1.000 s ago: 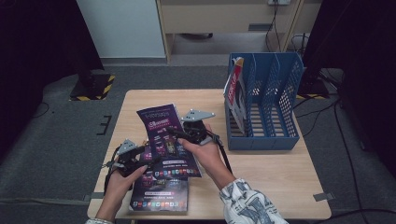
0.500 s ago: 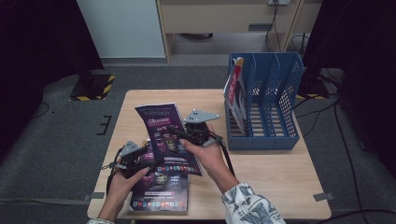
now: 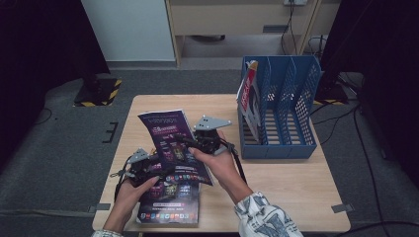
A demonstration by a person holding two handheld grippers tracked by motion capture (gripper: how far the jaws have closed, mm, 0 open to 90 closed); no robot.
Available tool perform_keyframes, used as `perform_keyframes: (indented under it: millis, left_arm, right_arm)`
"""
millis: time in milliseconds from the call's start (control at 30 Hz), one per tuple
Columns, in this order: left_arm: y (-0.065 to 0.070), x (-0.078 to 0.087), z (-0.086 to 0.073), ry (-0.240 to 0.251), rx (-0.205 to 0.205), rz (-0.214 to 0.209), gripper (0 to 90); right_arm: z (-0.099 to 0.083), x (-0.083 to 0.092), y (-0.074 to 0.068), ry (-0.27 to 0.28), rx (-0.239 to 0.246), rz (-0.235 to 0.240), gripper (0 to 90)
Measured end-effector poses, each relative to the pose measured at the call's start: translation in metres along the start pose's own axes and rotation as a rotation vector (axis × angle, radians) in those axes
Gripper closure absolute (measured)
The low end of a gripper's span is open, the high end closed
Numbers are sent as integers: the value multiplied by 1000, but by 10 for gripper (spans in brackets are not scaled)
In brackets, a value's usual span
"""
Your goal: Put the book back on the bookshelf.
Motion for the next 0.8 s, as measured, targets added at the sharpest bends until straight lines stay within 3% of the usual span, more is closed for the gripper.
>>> perform_keyframes:
  millis: [133, 200, 267, 433, 800]
  left_arm:
    - [1, -2, 0, -11, 2, -37, 318]
    - [0, -1, 0, -24, -29, -11, 383]
    - [-1, -2, 0, -31, -22, 1, 484]
    - [3, -3, 3, -32, -9, 7, 573]
    - [4, 7, 7, -8, -31, 26, 701]
  right_arm:
    - [0, -1, -1, 2, 3, 11, 821]
    - [-1, -1, -1, 1, 7, 14, 821]
    - [-3, -1, -1, -2, 10, 16, 821]
    - [-6, 1, 3, -6, 4, 8, 821]
    - [-6, 9, 10, -19, 14, -15, 814]
Point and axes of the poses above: each handheld gripper's, and its own axes: x roughly backward along the jaws, z roughly out of its top, y roughly to its right, the point moved 4 cm from there along -x, roughly forward along the jaws, and after that the axes turned 1 degree about x, right-handed, at the moved point
